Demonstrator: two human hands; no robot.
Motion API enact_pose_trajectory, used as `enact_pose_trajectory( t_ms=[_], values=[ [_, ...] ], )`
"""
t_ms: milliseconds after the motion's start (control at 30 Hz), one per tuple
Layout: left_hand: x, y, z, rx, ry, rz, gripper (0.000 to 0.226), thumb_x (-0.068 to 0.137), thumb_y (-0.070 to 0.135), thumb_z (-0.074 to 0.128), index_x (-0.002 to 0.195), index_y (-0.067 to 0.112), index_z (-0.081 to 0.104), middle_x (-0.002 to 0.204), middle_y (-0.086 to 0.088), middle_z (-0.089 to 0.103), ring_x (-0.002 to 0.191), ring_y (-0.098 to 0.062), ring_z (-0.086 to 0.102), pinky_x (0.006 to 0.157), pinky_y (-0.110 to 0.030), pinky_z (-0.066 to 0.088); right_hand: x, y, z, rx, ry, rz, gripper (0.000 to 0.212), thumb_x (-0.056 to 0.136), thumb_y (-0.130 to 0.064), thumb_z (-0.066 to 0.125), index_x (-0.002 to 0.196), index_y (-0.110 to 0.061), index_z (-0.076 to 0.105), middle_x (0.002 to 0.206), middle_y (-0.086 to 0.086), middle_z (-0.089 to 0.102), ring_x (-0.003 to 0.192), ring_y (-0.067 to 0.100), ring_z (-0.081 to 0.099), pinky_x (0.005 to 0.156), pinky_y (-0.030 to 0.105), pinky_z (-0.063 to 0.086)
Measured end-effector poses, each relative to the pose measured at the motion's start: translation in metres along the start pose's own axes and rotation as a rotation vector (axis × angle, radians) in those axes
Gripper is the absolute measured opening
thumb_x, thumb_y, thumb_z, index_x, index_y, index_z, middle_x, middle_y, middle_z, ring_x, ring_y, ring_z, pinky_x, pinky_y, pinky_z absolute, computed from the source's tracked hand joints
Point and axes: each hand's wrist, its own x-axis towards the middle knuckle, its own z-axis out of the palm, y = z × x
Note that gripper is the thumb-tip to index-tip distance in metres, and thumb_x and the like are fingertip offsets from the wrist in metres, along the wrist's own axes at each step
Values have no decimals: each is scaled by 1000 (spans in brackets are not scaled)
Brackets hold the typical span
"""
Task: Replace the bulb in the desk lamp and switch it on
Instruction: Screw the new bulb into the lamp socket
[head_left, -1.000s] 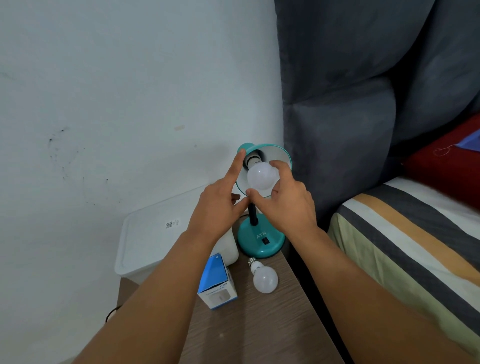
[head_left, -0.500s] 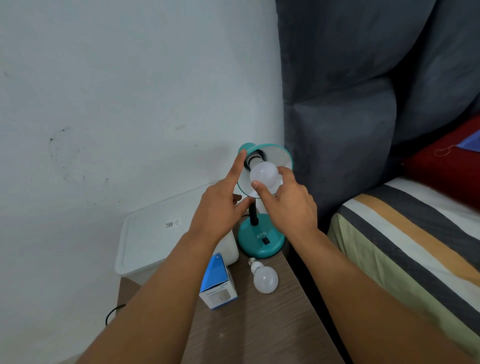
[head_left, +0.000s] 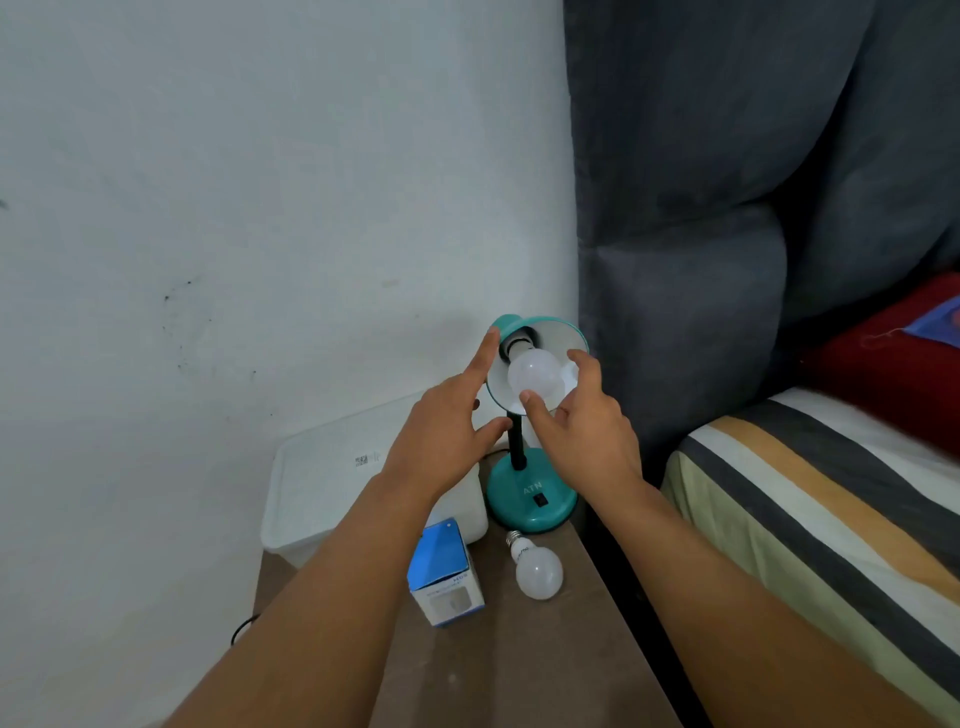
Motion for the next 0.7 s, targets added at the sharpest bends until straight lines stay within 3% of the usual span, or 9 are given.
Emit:
enact_pose_trajectory(
  t_ms=[133, 300, 467, 567, 700],
  values=[
    [-20, -3, -17, -3, 28, -55, 92, 92, 43, 67, 153, 52, 0, 144, 4, 54, 115, -16, 61, 99, -37, 51, -24, -8, -7, 77, -10, -123, 54, 93, -49, 59, 137, -34, 34, 72, -5, 63, 76, 18, 64, 77, 45, 55],
    [-63, -18, -39, -2, 90, -175, 71, 92, 53, 61, 154, 42, 27, 145, 9, 52, 118, -8, 58, 103, -36, 50, -48, -17, -1, 90, -148, -251, 38, 93, -43, 65, 126, -31, 50, 71, -5, 60, 71, 9, 61, 68, 27, 53],
    [-113, -43, -58, -33, 125, -323, 68, 90, 58, 60, 150, 35, 40, 147, 9, 52, 126, -9, 53, 107, -38, 46, -67, -22, 17, 72, -328, -304, 40, 90, -49, 65, 124, -35, 52, 84, -9, 62, 79, 6, 60, 73, 27, 52],
    [-142, -59, -70, -51, 153, -411, 67, 90, 55, 63, 149, 32, 43, 149, 7, 50, 133, -12, 49, 112, -37, 42, -73, -22, 28, -15, -385, -296, 53, 90, -52, 64, 137, -32, 46, 108, -12, 59, 94, 7, 57, 85, 27, 52],
    [-170, -83, -80, -45, 137, -515, 68, 91, 49, 65, 150, 25, 42, 151, 3, 48, 133, -11, 46, 107, -19, 35, -68, -17, 44, -71, -399, -306, 75, 87, -54, 68, 149, -27, 38, 143, -4, 48, 127, 12, 48, 106, 33, 43]
  ],
)
